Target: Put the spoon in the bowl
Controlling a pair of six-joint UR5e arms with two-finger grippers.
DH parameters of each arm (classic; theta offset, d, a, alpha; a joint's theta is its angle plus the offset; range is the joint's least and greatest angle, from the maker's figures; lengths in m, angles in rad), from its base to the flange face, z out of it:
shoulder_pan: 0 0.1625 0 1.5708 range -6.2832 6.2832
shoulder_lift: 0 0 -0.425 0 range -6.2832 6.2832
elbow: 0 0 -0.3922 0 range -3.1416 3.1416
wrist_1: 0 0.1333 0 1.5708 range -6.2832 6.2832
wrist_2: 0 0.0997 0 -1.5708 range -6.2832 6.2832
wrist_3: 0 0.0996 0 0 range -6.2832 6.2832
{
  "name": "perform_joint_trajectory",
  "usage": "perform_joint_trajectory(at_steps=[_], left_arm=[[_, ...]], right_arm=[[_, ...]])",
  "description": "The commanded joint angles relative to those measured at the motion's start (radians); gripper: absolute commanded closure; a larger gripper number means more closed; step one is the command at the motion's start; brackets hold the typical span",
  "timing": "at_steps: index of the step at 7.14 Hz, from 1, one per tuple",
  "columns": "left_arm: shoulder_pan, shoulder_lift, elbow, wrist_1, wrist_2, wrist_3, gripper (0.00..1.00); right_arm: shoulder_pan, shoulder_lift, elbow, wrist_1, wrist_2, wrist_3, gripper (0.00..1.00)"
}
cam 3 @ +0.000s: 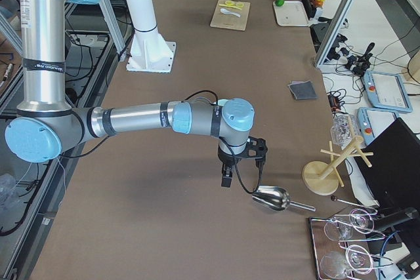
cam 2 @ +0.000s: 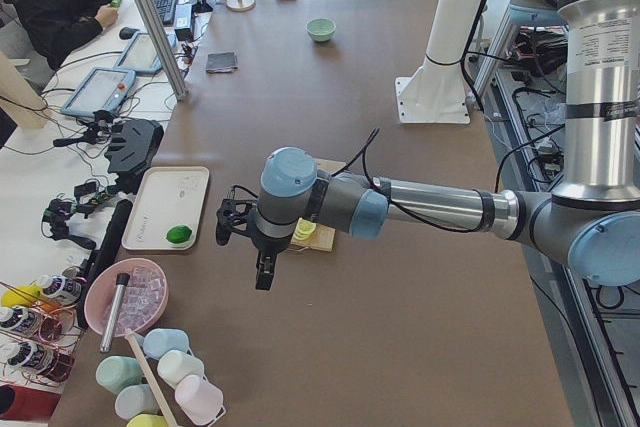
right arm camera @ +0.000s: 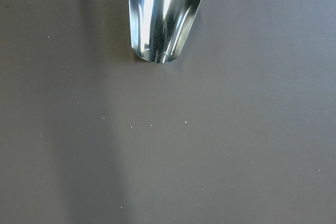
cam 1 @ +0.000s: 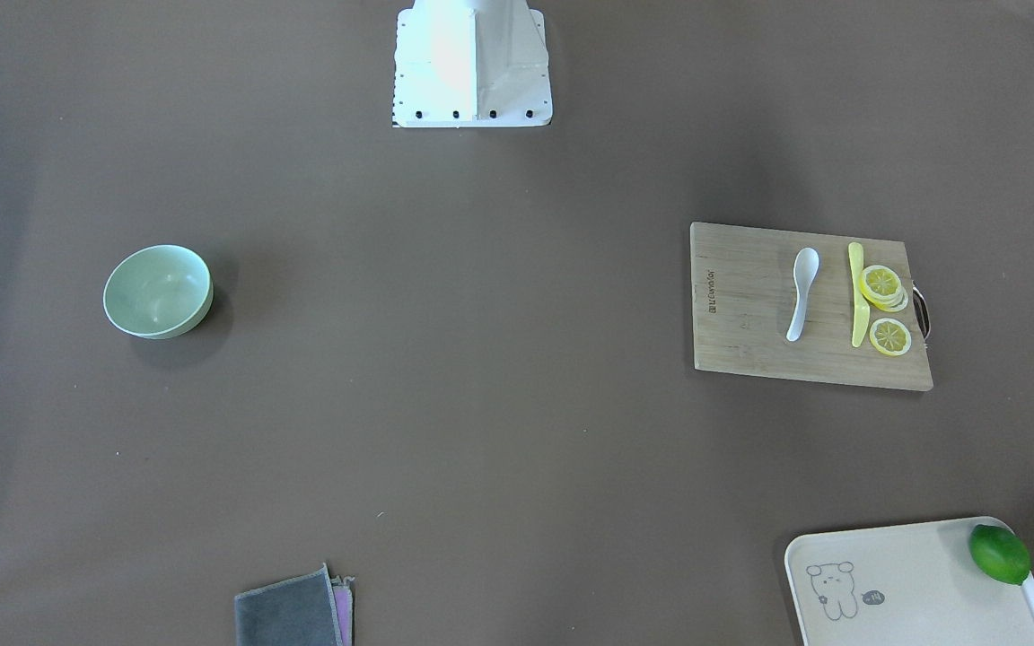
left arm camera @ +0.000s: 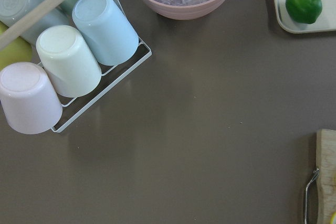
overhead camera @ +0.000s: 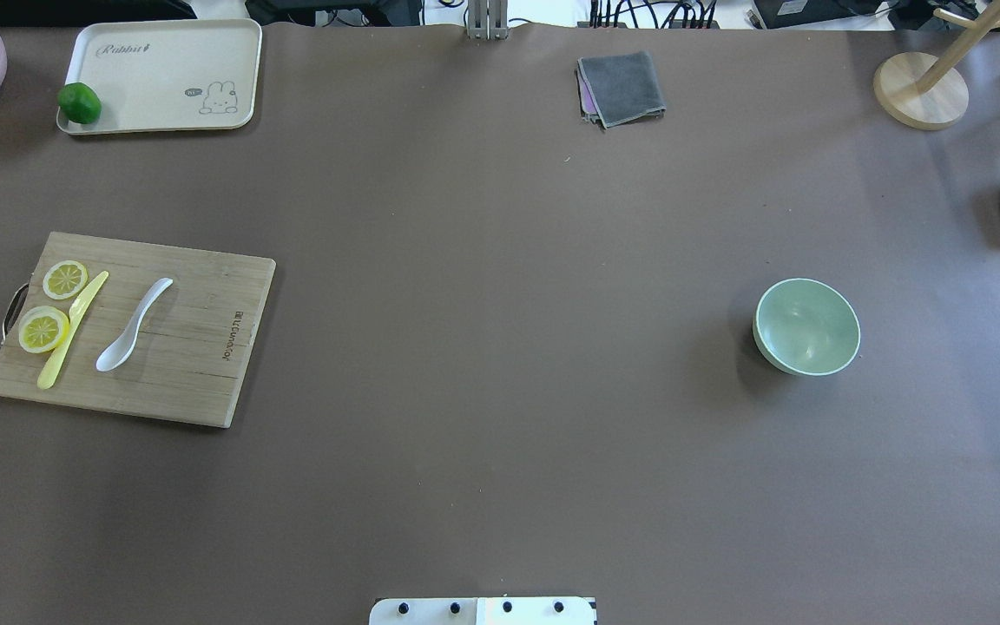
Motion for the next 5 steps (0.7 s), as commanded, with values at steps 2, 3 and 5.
perform_joint_trajectory(at_steps=[2, 3, 5], left_arm=[[0.007, -0.014, 0.005, 0.003, 0.001, -0.006, 0.02], [0.007, -0.013, 0.003, 0.003, 0.001, -0.005, 0.02], [0.007, -0.011, 0.003, 0.003, 0.001, -0.005, 0.02]], right_arm=[[-0.006, -0.001, -0.007, 0.003, -0.001, 0.002, 0.0], [-0.009, 0.0, -0.007, 0.006, 0.001, 0.004, 0.0], [-0.011, 0.005, -0.007, 0.006, 0.001, 0.002, 0.0]])
